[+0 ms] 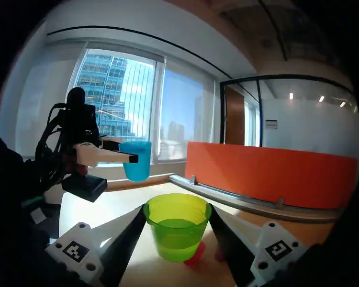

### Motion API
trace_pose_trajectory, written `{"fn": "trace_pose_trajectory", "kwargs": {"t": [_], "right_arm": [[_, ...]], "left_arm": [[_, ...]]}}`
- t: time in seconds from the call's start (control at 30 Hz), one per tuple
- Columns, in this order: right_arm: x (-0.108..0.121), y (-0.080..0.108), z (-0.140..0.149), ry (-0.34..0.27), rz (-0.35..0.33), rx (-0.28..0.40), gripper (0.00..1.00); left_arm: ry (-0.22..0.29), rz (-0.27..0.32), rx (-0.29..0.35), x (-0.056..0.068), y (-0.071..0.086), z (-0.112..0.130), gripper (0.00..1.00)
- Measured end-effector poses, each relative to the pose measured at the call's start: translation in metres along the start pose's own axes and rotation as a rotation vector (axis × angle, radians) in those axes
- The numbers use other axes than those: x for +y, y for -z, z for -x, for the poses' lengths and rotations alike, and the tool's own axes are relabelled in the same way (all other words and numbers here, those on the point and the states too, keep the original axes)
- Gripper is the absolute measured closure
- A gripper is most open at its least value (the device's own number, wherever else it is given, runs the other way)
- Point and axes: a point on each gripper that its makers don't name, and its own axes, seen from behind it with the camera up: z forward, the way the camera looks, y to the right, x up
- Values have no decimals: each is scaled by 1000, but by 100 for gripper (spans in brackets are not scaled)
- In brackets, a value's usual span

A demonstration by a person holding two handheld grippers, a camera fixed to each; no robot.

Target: Pour water

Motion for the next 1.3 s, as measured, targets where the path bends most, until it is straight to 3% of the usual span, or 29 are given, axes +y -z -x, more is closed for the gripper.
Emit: {"fn": "trace_pose_trajectory", "kwargs": {"t": [0.37, 0.57, 1.3], "right_arm": [[27, 18, 0, 4, 54, -12, 8], [36, 22, 11, 0, 65, -34, 7], [58, 25, 77, -15, 49, -185, 7]], "left_arm": [[6, -15, -24, -11, 9, 26, 15], [10, -3, -52, -11, 8, 42, 15], [7, 26, -259, -7, -8, 147, 15]]}}
